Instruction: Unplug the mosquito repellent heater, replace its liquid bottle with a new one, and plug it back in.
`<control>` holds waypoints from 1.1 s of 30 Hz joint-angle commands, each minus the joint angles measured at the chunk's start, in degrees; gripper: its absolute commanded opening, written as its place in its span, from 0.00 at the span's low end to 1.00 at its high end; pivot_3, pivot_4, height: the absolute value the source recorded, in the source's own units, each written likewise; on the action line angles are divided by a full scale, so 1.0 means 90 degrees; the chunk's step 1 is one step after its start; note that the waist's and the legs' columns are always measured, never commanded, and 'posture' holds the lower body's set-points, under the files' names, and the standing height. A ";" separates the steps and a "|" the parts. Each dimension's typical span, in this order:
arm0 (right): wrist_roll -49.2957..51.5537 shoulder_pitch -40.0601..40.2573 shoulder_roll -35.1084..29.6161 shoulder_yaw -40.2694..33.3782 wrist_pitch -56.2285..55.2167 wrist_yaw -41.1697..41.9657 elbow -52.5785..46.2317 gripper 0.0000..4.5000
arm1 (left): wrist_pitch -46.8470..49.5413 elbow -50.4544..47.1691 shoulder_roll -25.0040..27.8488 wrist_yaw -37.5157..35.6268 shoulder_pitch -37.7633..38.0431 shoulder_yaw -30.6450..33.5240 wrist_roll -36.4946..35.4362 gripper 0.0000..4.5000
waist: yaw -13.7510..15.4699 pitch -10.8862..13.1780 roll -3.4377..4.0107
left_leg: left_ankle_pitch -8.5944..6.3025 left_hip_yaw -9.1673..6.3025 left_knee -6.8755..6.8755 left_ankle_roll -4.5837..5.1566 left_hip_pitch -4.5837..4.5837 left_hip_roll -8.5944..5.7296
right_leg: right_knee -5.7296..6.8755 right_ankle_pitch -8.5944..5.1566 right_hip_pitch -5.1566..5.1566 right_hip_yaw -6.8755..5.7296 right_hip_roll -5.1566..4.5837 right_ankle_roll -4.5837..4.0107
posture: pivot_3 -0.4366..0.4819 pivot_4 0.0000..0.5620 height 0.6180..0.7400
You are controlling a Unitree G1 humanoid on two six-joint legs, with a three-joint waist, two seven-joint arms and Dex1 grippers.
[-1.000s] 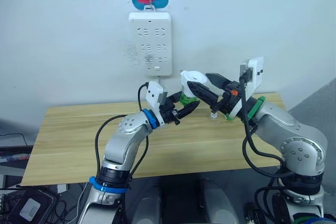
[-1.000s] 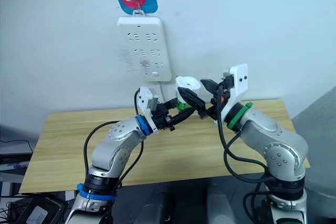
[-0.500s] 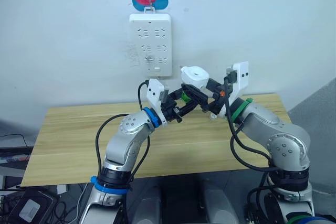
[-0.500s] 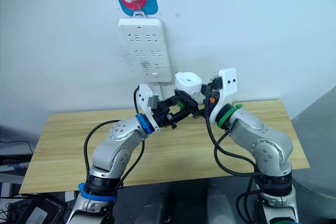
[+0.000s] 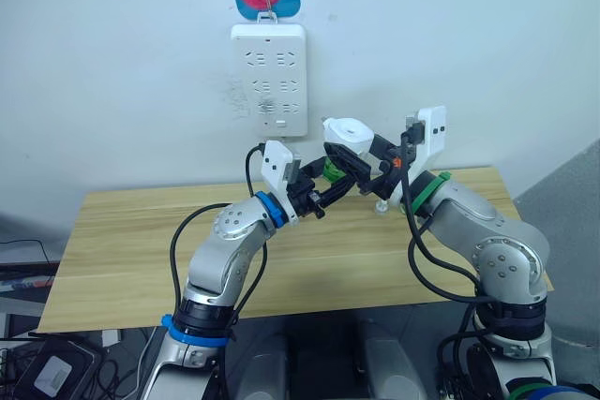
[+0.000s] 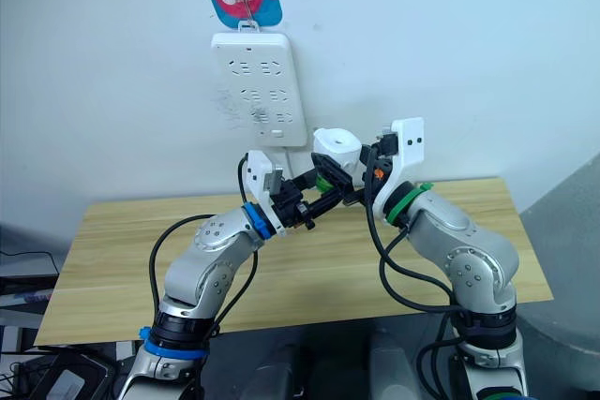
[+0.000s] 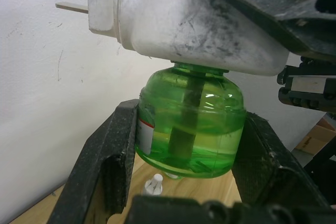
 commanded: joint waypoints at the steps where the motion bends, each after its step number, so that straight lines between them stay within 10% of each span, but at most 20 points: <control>1: -0.0007 -0.0066 0.0020 -0.0082 -0.0132 0.0028 -0.0157 1.00 | -0.0146 -0.0337 -0.0024 0.0008 -0.0020 -0.0022 -0.0093 0.51 | 0.0000 0.0000 0.0000 | 0.0000 0.0000 0.0000 0.0000 0.0000 0.0000 | 0.0000 0.0000 0.0000 0.0000 0.0000 0.0000 | 0.32 0.37 1.00; 33: -0.0019 -0.0066 0.0028 -0.0086 -0.0127 0.0035 -0.0159 1.00 | -0.0147 -0.0338 -0.0019 0.0015 -0.0021 -0.0026 -0.0098 0.51 | -0.0001 -0.0001 0.0000 | 0.0000 0.0003 0.0001 0.0000 0.0001 0.0000 | 0.0007 0.0000 -0.0001 0.0001 0.0000 0.0000 | 0.32 0.37 1.00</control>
